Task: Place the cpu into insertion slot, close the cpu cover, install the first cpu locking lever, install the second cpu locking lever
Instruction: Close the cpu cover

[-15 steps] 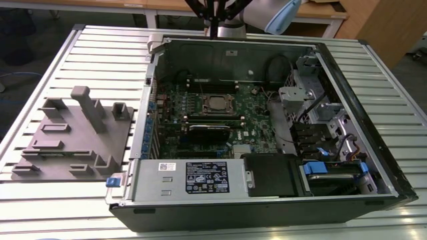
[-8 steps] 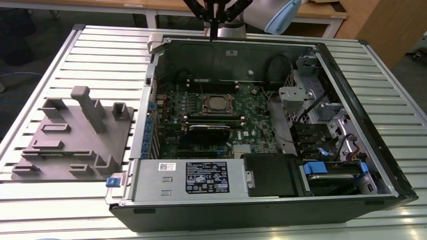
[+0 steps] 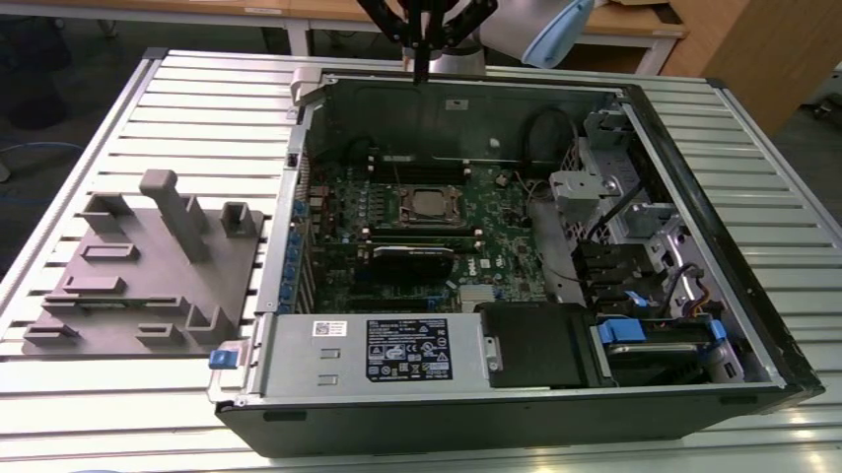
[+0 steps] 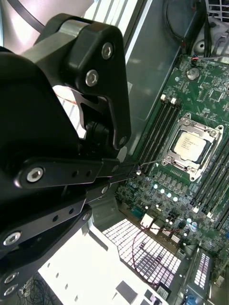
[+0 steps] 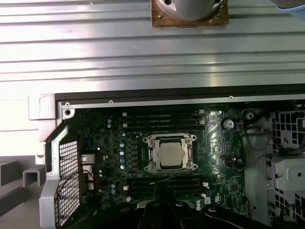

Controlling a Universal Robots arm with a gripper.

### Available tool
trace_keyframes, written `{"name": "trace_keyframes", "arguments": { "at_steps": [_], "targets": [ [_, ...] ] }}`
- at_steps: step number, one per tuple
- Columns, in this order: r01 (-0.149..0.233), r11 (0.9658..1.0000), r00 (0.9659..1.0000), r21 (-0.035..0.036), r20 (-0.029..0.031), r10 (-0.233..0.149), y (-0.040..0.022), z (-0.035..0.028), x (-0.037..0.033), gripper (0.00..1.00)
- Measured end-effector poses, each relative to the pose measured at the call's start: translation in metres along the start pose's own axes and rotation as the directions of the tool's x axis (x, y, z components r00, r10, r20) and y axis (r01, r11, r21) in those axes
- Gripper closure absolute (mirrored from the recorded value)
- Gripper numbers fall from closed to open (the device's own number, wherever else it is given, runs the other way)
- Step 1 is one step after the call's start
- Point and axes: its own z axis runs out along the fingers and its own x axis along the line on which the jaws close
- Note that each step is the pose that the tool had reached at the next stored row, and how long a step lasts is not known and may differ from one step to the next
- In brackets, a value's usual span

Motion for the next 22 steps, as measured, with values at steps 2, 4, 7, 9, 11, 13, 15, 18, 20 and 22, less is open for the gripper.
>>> {"name": "trace_keyframes", "arguments": {
  "at_steps": [2, 4, 7, 9, 11, 13, 15, 18, 20, 22],
  "targets": [
    [0.0, 1.0, 1.0, 0.0, 0.0, 0.0, 0.0, 0.0004, 0.0, 0.9],
    [0.0, 1.0, 1.0, -0.0001, 0.0, 0.0, 0.0, 0.001, 0.0, 0.9],
    [0.0, 1.0, 1.0, 0.0, 0.0, 0.0, -0.0001, 0.002, 0.0, 0.9],
    [0.0, 1.0, 1.0, 0.0, 0.0, 0.0, -0.0001, 0.0028, 0.0, 0.9],
    [0.0, 1.0, 1.0, 0.0, 0.0, 0.0, -0.0001, 0.0036, 0.0001, 0.9],
    [0.0, 1.0, 1.0, 0.0, 0.0, 0.0, -0.0001, 0.0043, 0.0001, 0.9],
    [0.0, 1.0, 1.0, 0.0, 0.0, 0.0, -0.0002, 0.005, 0.0001, 0.9],
    [0.0, 1.0, 1.0, 0.0, 0.0, 0.0, -0.0002, 0.0068, 0.0001, 0.9],
    [0.0, 1.0, 1.0, 0.0, 0.0, 0.0, -0.0002, 0.0075, 0.0001, 0.9],
    [0.0, 1.0, 1.0, 0.0, 0.0, 0.0, -0.0002, 0.0081, 0.0001, 0.9]
  ]
}}
